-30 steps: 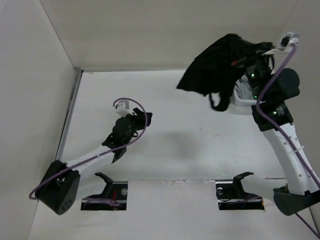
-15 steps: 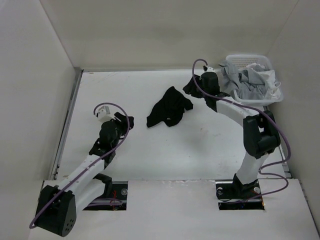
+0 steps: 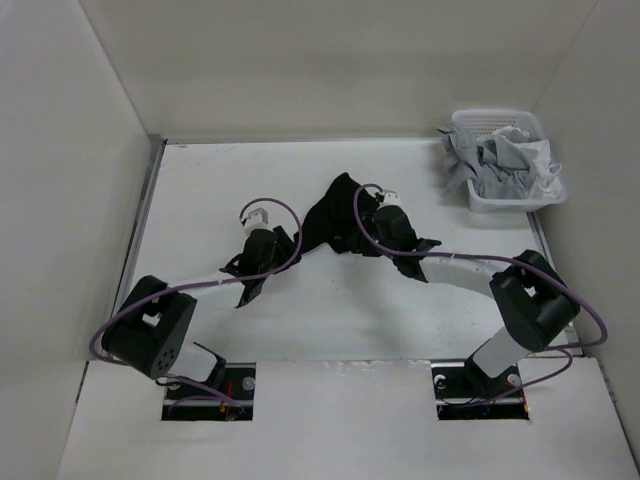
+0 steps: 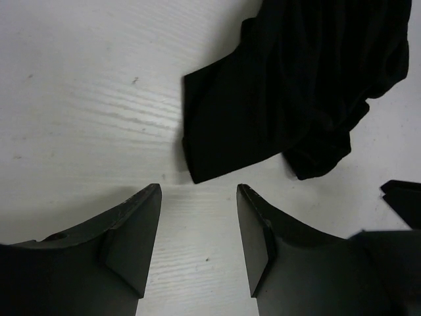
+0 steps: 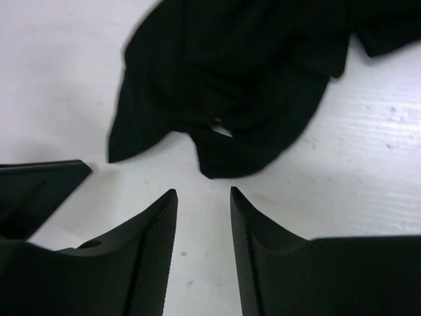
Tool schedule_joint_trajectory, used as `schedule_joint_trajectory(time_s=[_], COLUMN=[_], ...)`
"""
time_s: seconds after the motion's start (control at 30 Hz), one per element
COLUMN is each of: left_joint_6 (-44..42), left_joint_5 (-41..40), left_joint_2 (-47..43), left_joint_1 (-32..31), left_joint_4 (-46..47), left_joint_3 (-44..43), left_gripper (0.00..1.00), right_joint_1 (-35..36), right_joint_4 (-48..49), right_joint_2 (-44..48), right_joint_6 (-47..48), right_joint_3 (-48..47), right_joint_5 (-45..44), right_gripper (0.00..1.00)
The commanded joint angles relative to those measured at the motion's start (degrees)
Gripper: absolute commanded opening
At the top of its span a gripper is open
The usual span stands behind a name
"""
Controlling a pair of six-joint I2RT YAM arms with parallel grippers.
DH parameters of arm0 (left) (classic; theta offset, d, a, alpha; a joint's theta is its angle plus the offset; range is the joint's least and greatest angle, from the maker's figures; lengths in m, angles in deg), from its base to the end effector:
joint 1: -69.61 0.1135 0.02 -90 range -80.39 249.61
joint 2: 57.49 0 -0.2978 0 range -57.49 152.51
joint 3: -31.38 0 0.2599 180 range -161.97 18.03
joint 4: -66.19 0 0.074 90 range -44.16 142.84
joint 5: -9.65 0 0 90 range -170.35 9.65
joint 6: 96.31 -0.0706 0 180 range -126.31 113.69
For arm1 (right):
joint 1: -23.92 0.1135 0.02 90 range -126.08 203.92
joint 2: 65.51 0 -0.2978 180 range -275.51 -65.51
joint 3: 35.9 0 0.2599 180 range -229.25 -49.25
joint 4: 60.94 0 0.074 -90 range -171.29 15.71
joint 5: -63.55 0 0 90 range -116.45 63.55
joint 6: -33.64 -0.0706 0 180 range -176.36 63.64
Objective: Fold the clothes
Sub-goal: Flatten the tank top out
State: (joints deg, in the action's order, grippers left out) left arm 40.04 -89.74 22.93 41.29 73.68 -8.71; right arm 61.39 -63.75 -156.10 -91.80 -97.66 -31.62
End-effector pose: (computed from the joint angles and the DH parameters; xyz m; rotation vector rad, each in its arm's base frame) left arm 0.2601 -0.1271 0.1610 -0.4401 2.1486 -0.5808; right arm 0.3004 0.2222 0.2103 0.0164 2.1917 0.6474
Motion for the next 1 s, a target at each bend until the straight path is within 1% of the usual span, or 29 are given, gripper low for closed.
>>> schedule_joint_trajectory(time_s=[0.0, 0.1, 0.27, 0.3, 0.37, 0.4, 0.43, 0.47, 0.5, 0.53, 0.57, 0.63, 0.7, 0.8, 0.83, 0.97], left_joint_6=[-0.12, -0.03, 0.41, 0.41, 0.41, 0.32, 0.24, 0.41, 0.5, 0.59, 0.41, 0.23, 0.41, 1.64, 1.99, 3.31], left_joint_5=[0.51, 0.33, 0.16, -0.01, -0.1, -0.19, -0.11, 0.16, 0.25, 0.33, 0.42, 0.16, -0.02, 0.34, 0.33, -0.02], left_joint_2=[2.88, 6.93, 11.68, 12.38, 13.53, 14.23, 14.76, 14.94, 14.76, 13.89, 12.58, 8.2, 2.49, -7.79, -12.78, -26.95], left_joint_1=[-1.08, -1.7, -1.96, -1.87, -1.61, -1.52, -1.43, -1.26, -1.17, -1.26, -1.34, -1.43, -0.91, 0.32, 0.67, 2.69], left_joint_4=[5.61, 6.05, 7.28, 7.37, 7.46, 7.46, 7.46, 7.46, 7.46, 7.46, 7.29, 6.58, 5.18, 0.62, -1.74, -9.57], left_joint_3=[-3.75, -5.68, -8.23, -8.76, -9.81, -10.43, -11.13, -11.57, -11.93, -12.1, -12.19, -11.76, -11.06, -10.7, -10.61, -11.66], left_gripper=[0.48, 0.47, 0.39, 0.37, 0.32, 0.28, 0.22, 0.16, 0.12, 0.09, 0.06, 0.02, 0.0, 0.0, 0.0, 0.0], right_joint_1=[-0.16, -1.66, -2.54, -2.54, -2.63, -2.89, -3.24, -3.59, -3.85, -3.94, -4.03, -3.95, -3.77, -3.77, -3.77, -2.72], right_joint_4=[3.52, 3.96, 3.17, 2.38, 1.06, 1.06, 1.14, 1.32, 1.75, 2.63, 3.68, 4.92, 4.14, -0.68, -2.96, -10.7], right_joint_2=[-1.34, -3.88, -8.72, -9.77, -11.45, -12.24, -13.2, -13.91, -14.09, -13.22, -11.56, -6.83, -0.15, 10.74, 14.61, 29.47], right_joint_6=[-3.13, -5.16, -6.83, -7.1, -7.88, -8.41, -8.85, -9.03, -9.21, -8.95, -8.68, -6.85, -4.12, -0.17, 0.98, 4.85], right_joint_3=[1.03, 0.77, -3.18, -4.32, -5.99, -6.61, -7.4, -8.02, -8.28, -8.11, -7.15, -5.05, -3.29, -2.31, -2.31, -3.8], right_joint_5=[-3.71, -3.53, -3.18, -2.92, -2.22, -1.95, -1.43, -0.64, -0.46, -0.89, -2.03, -4.4, -6.08, -7.05, -7.31, -7.75], right_gripper=[0.46, 0.5, 0.56, 0.56, 0.52, 0.49, 0.4, 0.26, 0.15, 0.07, 0.03, 0.01, 0.01, 0.01, 0.01, 0.02])
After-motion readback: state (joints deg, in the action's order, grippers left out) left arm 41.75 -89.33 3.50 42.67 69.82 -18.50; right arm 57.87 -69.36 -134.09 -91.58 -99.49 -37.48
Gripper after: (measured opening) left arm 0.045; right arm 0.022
